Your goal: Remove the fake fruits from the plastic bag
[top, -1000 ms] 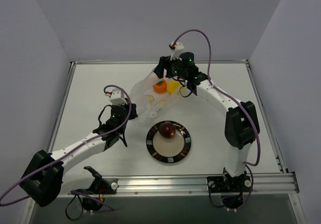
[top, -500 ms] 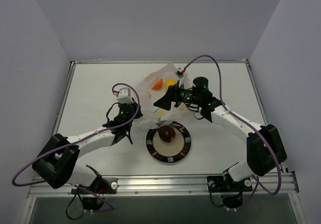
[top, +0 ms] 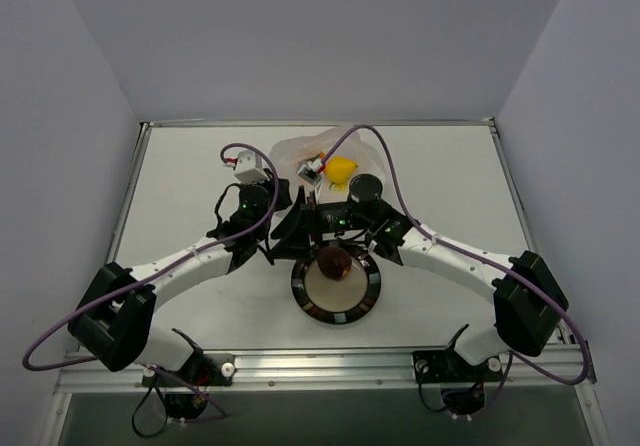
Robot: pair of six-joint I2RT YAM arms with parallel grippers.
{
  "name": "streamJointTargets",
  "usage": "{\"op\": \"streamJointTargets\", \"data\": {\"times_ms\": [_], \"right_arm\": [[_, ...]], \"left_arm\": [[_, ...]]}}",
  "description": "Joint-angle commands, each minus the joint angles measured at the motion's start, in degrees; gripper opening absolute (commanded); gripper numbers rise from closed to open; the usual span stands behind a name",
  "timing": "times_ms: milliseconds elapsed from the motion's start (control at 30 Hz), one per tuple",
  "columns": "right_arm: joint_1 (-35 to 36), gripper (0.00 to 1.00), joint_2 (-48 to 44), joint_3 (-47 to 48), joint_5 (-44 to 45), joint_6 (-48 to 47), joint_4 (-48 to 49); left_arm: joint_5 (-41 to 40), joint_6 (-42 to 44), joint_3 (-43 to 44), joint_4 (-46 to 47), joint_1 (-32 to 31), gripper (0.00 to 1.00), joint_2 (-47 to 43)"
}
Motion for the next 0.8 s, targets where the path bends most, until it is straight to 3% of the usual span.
{"op": "streamJointTargets", "data": {"times_ms": [0, 100, 133, 200, 333, 433, 567, 767], "right_arm": [[4.3, 0.81, -5.2, -4.2, 3.5, -0.7, 5.6], [4.4, 0.77, -12.2, -6.1, 12.2, -4.8, 1.9], [4.4, 0.72, -14.0, -5.9, 15.3, -7.1, -1.1], [4.4, 0.60, -18.0, -4.9, 22.9, -11.9, -8.6], [4.1, 0.23, -19.4, -3.8, 47.9, -14.9, -15.5], [4.0, 0.20, -15.4, -3.0, 59.8, -16.2, -18.7], [4.0, 0.20, -7.1, 2.3, 67.2, -19.5, -21.6], [-0.9, 0.20, 3.9, 7.4, 68.5, -25.1, -21.7]], "left_arm": [[0.8, 0.0, 4.2, 0.6, 0.6, 0.03, 1.3], [1.6, -0.3, 4.2, 0.8, 1.1, 0.02, 2.2], [1.9, -0.3, 3.8, 0.8, 1.2, 0.02, 2.2], [2.3, 0.0, 3.5, 0.9, 1.5, 0.02, 2.1], [2.5, 1.2, 2.8, 0.4, 1.8, 0.02, 2.1], [2.9, 1.4, 1.9, 0.9, 1.8, 0.02, 2.3], [3.8, 1.4, 1.2, 2.1, 1.8, 0.02, 4.1], [5.0, 2.2, -0.2, 2.9, 1.8, 0.02, 3.2]]}}
